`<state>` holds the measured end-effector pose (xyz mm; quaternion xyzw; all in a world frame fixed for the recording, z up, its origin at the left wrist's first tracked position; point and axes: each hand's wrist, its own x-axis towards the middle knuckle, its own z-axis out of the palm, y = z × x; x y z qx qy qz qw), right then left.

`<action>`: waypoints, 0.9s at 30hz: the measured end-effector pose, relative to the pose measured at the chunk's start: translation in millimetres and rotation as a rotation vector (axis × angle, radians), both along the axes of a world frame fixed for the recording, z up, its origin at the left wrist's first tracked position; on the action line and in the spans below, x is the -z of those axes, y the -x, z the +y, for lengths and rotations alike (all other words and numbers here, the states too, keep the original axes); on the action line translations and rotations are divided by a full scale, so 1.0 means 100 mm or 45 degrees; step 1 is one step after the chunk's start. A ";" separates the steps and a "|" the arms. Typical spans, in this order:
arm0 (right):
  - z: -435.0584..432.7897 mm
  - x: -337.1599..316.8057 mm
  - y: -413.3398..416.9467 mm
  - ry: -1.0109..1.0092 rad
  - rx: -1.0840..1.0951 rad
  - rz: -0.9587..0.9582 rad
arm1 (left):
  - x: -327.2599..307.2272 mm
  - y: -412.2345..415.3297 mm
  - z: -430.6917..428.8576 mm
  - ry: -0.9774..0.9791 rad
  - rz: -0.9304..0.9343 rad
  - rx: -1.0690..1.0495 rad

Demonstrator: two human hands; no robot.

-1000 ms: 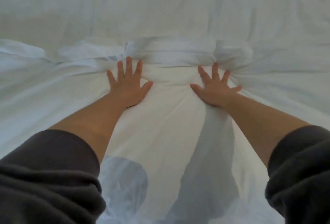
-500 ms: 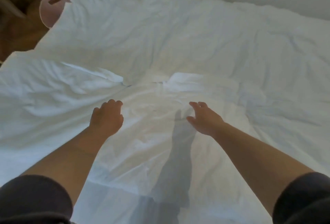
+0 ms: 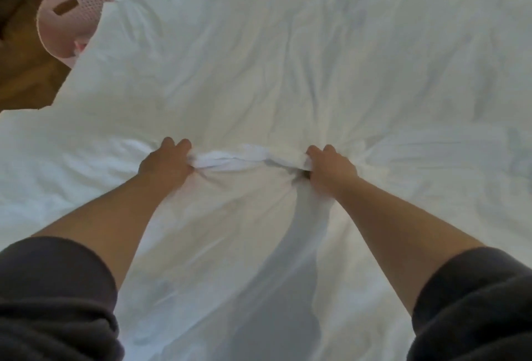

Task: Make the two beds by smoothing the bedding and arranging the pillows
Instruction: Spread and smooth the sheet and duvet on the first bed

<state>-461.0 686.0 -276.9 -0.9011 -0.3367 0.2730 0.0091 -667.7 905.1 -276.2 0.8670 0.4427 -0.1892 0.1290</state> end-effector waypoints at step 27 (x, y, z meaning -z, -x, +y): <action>0.71 0.68 -0.37 0.176 0.093 -0.032 | 0.80 -0.48 0.61 -0.179 -0.032 0.010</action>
